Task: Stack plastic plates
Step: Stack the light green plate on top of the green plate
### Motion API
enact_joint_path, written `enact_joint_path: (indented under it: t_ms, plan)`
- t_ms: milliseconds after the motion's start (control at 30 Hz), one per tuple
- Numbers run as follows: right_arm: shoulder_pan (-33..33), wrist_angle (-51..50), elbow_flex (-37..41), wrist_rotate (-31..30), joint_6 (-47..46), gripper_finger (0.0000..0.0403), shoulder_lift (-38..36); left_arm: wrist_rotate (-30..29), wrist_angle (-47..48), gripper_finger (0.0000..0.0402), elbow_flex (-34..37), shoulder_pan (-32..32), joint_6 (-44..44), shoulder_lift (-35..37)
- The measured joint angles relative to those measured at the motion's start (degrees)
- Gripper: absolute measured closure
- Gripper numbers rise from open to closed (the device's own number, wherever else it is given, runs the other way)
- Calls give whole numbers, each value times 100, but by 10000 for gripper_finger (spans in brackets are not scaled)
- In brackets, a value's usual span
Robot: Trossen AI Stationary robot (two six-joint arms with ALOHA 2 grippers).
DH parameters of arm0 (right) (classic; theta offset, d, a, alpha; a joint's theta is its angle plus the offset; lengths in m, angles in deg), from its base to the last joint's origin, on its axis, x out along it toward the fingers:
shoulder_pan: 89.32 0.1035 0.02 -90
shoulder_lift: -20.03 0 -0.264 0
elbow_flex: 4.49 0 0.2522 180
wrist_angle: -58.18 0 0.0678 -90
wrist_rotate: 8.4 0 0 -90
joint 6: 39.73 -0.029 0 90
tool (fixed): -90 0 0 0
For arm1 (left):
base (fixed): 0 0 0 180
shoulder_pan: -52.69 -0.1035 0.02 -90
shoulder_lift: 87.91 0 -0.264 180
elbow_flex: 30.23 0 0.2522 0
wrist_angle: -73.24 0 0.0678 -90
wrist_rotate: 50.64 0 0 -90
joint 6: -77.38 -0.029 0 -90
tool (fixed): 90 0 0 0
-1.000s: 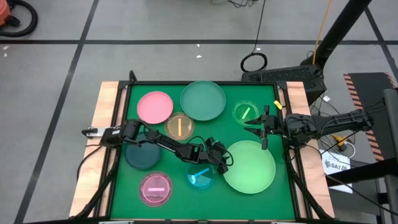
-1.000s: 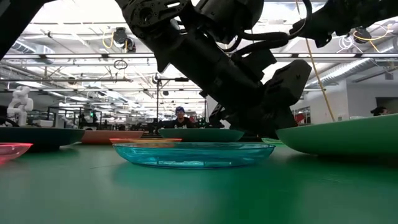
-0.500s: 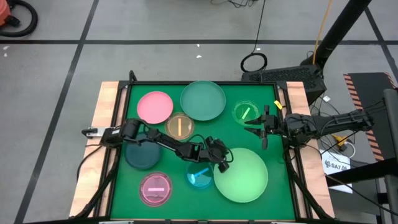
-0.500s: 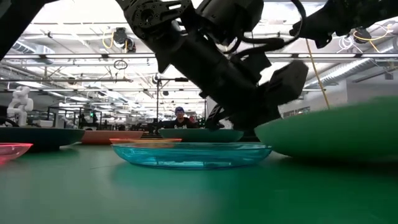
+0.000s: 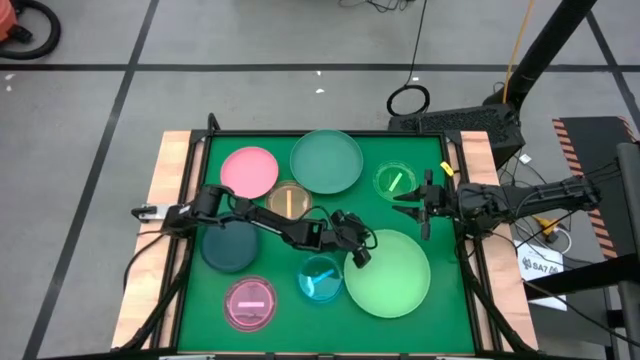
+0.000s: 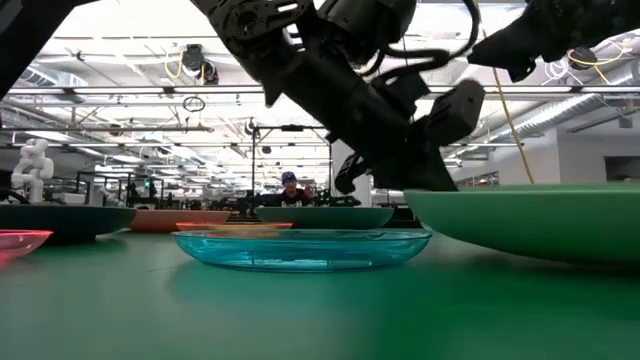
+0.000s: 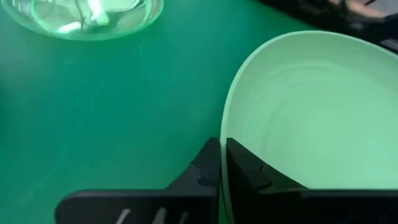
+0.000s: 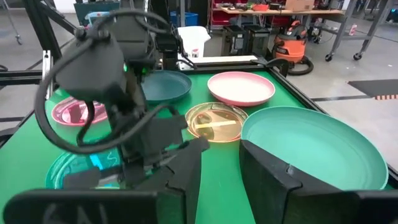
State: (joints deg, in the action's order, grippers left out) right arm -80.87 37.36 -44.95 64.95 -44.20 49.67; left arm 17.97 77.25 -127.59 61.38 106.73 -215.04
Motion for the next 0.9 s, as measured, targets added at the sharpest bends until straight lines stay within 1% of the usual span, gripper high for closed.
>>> enact_joint_path:
  t_ms: [167, 267, 533, 567, 700, 767, 833, 900]
  plan:
    - [0, -152, 0, 0, -105, 300, 1, -5, 640, 391, 0, -78, -338, 423]
    - [0, -141, 0, 0, -100, 300, 1, -171, 1026, 391, 0, -132, -593, 668]
    - [0, -200, 0, 0, -244, 300, -1, -220, 1388, 391, -2, -367, -1107, 991]
    - [0, -214, 0, 0, -276, 300, 1, -214, 1574, 391, -1, -413, -1161, 1100]
    - [0, -291, 0, 2, -440, 300, 32, -202, 2190, 392, -2, -693, -1470, 1578]
    - [0, -298, 0, -19, -545, 300, 79, -215, 2397, 392, -8, -880, -1663, 1875]
    - [2, -288, 0, -36, -639, 300, 171, -99, 2777, 392, -9, -1112, -1760, 2161]
    - [-8, -257, -2, -155, -680, 300, 218, -123, 3152, 392, -11, -1346, -2008, 2433]
